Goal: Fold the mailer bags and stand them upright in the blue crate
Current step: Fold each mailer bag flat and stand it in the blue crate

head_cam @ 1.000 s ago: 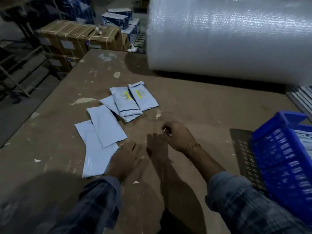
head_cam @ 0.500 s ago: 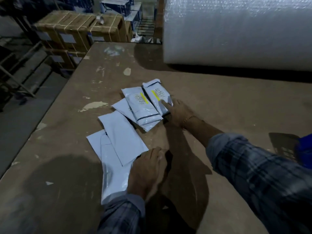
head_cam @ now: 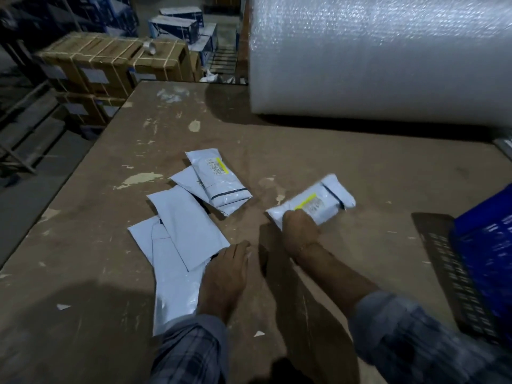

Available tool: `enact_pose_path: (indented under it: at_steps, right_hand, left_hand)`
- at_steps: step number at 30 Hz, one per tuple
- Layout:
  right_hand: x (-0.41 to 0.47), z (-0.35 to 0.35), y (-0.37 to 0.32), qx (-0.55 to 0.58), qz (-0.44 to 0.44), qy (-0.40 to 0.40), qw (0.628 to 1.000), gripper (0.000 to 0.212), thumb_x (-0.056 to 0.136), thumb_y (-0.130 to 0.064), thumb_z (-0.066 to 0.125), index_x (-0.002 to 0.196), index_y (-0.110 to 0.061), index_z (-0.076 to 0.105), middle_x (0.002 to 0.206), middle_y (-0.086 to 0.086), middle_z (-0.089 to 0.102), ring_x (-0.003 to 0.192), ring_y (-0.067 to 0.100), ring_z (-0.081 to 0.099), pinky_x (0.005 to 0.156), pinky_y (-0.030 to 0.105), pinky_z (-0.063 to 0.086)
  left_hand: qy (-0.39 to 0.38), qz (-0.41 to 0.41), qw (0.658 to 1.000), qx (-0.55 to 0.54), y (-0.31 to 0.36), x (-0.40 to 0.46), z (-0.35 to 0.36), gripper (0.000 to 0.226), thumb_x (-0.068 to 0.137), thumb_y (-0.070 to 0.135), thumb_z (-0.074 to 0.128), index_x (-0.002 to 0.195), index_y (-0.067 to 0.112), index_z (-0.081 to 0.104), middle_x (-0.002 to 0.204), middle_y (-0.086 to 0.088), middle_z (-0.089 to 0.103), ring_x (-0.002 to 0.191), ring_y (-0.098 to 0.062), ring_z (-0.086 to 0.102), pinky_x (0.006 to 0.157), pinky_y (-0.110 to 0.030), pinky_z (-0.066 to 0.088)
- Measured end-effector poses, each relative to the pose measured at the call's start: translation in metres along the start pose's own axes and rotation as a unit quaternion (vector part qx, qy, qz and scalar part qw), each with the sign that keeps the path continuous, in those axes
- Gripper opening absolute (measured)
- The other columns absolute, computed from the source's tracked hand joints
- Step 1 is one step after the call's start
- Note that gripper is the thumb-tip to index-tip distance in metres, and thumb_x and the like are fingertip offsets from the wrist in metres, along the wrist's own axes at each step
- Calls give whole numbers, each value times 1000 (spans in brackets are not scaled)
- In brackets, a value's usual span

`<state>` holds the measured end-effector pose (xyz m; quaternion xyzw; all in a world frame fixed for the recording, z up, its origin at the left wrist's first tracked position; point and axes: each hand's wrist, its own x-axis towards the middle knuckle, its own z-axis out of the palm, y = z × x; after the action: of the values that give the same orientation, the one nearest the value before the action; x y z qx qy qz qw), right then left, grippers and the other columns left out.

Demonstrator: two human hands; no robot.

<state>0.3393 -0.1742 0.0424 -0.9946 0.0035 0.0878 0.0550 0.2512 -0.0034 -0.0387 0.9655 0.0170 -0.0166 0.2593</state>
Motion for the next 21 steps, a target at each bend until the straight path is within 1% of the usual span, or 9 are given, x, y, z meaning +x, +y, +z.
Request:
enact_pose_path:
  at_steps: [2, 5, 7, 8, 10, 12, 13, 17, 21]
  right_hand:
    - [-40, 7, 19, 78, 28, -20, 996, 20, 98, -14, 55, 111, -9, 69, 116, 15, 70, 110, 32, 67, 86, 37, 53]
    - [-113, 19, 51, 105, 10, -56, 993, 11, 90, -29, 66, 82, -22, 69, 99, 10, 73, 97, 27, 70, 70, 29, 44]
    - [-135, 22, 69, 170, -5, -41, 985, 30, 89, -46, 60, 66, -29, 55, 87, 6, 74, 87, 24, 69, 66, 28, 36]
    - [-143, 23, 79, 177, -4, -12, 984, 29, 89, -49, 54, 68, -29, 57, 86, 4, 74, 85, 23, 69, 65, 28, 37]
    - [-154, 21, 100, 112, -11, 93, 989, 27, 91, -44, 55, 101, -26, 72, 105, 5, 74, 97, 27, 68, 72, 32, 48]
    - [-152, 28, 121, 32, -27, 128, 991, 55, 93, -48, 57, 141, -20, 59, 140, 15, 59, 122, 38, 57, 93, 45, 52]
    - [-149, 31, 131, 11, -36, 108, 993, 64, 95, -54, 51, 150, -21, 52, 152, 18, 49, 131, 42, 50, 99, 50, 50]
    - [-164, 62, 156, -40, -64, 35, 997, 73, 95, -64, 36, 156, -25, 45, 158, 18, 44, 136, 41, 53, 101, 52, 49]
    - [-212, 61, 167, -48, -55, 29, 997, 65, 88, -61, 45, 132, -19, 69, 121, 18, 67, 95, 41, 66, 75, 47, 55]
  left_hand:
    - [-105, -59, 993, -3, 2, 1, 8, 58, 110, 46, 43, 157, 12, 40, 164, -5, 36, 150, -25, 37, 123, -32, 23]
    - [-18, -90, 996, -13, 14, -10, 16, 34, 110, 27, 41, 130, 13, 64, 130, -16, 62, 119, -32, 61, 100, -41, 43]
    - [2, -70, 997, 26, 30, -24, 19, 29, 102, 27, 46, 126, 20, 61, 113, -11, 62, 102, -35, 62, 87, -46, 49]
    - [0, -53, 998, 38, 45, -32, 14, 33, 101, 30, 48, 131, 22, 58, 116, -10, 61, 105, -36, 61, 88, -47, 50]
    - [13, 8, 999, 44, 75, -45, 7, 42, 105, 40, 40, 141, 22, 54, 127, -10, 61, 118, -37, 59, 98, -48, 48]
    - [3, 42, 998, 36, 99, -54, 14, 61, 103, 53, 18, 146, 23, 51, 140, -6, 58, 130, -31, 55, 106, -46, 45]
    - [-8, 54, 998, 39, 108, -59, 17, 68, 101, 57, 15, 149, 23, 50, 148, -5, 54, 137, -29, 52, 109, -45, 45]
    - [-35, 92, 992, 74, 109, -89, 47, 64, 103, 51, 29, 148, 14, 56, 158, -12, 50, 143, -28, 53, 107, -44, 53]
    - [-21, 109, 988, 103, 92, -111, 68, 61, 106, 49, 32, 155, 18, 51, 165, -12, 42, 149, -30, 46, 113, -53, 47]
